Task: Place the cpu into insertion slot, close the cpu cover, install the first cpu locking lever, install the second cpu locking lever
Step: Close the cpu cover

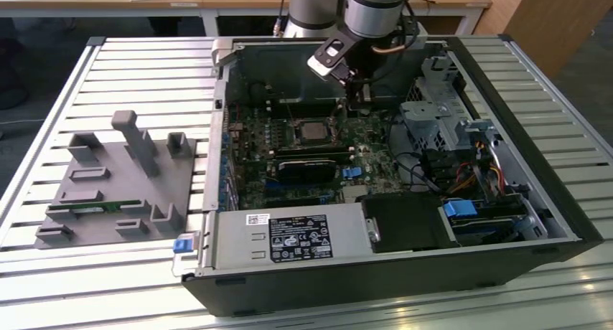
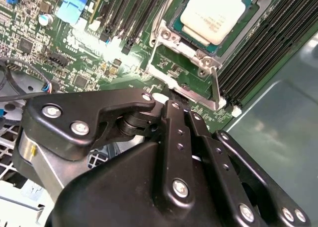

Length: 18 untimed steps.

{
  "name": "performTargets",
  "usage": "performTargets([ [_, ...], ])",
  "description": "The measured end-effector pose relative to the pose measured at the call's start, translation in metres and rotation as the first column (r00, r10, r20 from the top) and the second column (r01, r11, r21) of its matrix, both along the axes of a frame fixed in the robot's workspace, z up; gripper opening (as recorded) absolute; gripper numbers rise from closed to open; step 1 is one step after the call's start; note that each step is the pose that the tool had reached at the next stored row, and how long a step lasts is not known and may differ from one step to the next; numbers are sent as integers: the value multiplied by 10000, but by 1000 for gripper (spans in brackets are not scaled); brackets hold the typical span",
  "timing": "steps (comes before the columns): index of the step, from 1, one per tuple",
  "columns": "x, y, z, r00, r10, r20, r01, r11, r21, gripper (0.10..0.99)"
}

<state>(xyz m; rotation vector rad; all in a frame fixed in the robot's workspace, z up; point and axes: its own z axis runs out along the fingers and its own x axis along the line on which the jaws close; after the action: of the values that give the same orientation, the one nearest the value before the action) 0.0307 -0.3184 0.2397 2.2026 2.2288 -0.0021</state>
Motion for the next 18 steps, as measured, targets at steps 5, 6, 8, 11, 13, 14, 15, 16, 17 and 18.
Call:
performTargets([
  [5, -52, 0, 0, 10000, 1, 0, -1, 10000, 0, 106],
  [6, -65, 0, 0, 10000, 1, 0, -1, 10000, -1, 106],
  [8, -91, 0, -1, 10000, -1, 0, 1, 10000, 0, 106],
  [11, -128, 0, -1, 10000, 0, 0, 0, 10000, 0, 106],
  [13, -147, 0, -2, 10000, 0, 0, 0, 10000, 0, 106],
  [14, -156, 0, -3, 10000, 0, 0, 0, 10000, 1, 106],
  [15, -164, 0, -3, 10000, 0, 0, 0, 10000, 0, 106],
  [16, -172, 0, -4, 10000, 0, 0, 0, 10000, 0, 106],
  [17, -178, 0, -5, 10000, 0, 0, 0, 10000, -1, 106],
  [18, -184, 0, -6, 10000, -1, 0, 1, 10000, -1, 106],
])
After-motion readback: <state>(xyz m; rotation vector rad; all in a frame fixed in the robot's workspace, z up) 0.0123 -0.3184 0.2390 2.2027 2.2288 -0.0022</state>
